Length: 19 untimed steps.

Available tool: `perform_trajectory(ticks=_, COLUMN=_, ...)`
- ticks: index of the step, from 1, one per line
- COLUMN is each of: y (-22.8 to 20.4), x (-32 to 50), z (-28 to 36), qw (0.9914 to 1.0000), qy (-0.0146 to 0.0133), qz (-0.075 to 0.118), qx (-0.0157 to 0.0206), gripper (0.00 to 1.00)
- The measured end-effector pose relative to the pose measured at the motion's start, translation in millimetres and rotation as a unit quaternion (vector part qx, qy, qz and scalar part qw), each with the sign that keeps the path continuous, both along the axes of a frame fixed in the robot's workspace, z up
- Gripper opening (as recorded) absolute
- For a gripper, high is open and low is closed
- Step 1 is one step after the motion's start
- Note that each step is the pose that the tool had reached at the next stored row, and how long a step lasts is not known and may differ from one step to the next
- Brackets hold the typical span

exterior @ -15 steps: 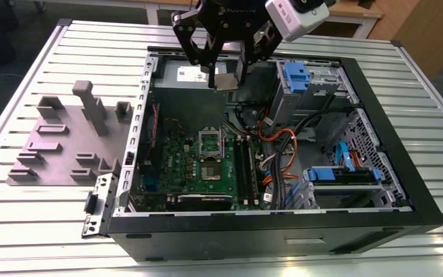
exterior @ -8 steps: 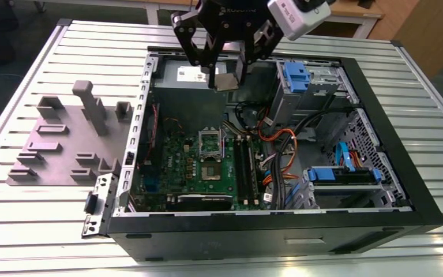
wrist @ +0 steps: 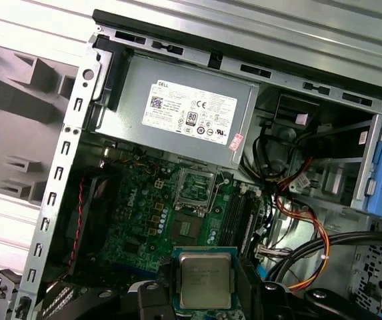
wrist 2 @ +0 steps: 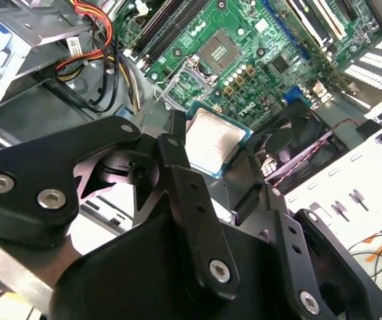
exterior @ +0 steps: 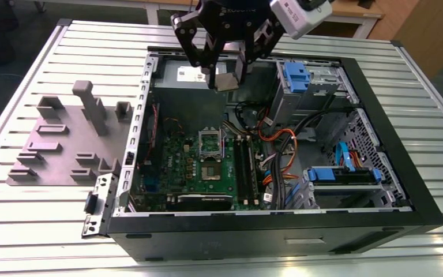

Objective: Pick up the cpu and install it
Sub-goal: 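Place the cpu into insertion slot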

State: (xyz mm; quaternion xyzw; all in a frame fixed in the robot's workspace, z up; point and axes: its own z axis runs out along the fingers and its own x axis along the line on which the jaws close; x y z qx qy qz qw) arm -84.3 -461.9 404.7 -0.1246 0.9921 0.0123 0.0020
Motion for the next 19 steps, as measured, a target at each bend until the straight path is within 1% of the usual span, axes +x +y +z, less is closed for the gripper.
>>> perform_trajectory(ticks=6, y=0.0, x=0.0, z=0.0, qw=0.99982, qy=0.0000, qz=0.019, qx=0.0000, gripper=0.47)
perform_trajectory(ticks=11, y=0.0, x=-0.1, z=-0.1, qw=0.99921, qy=0.0000, qz=0.040, qx=0.0000, gripper=0.47)
perform_trajectory(ticks=15, y=-0.1, x=-0.8, z=-0.1, qw=0.99819, qy=0.0000, qz=0.060, qx=0.0000, gripper=0.47)
perform_trajectory(ticks=19, y=-0.2, x=-1.7, z=-0.1, qw=0.99658, qy=0.0000, qz=0.083, qx=0.0000, gripper=0.47)
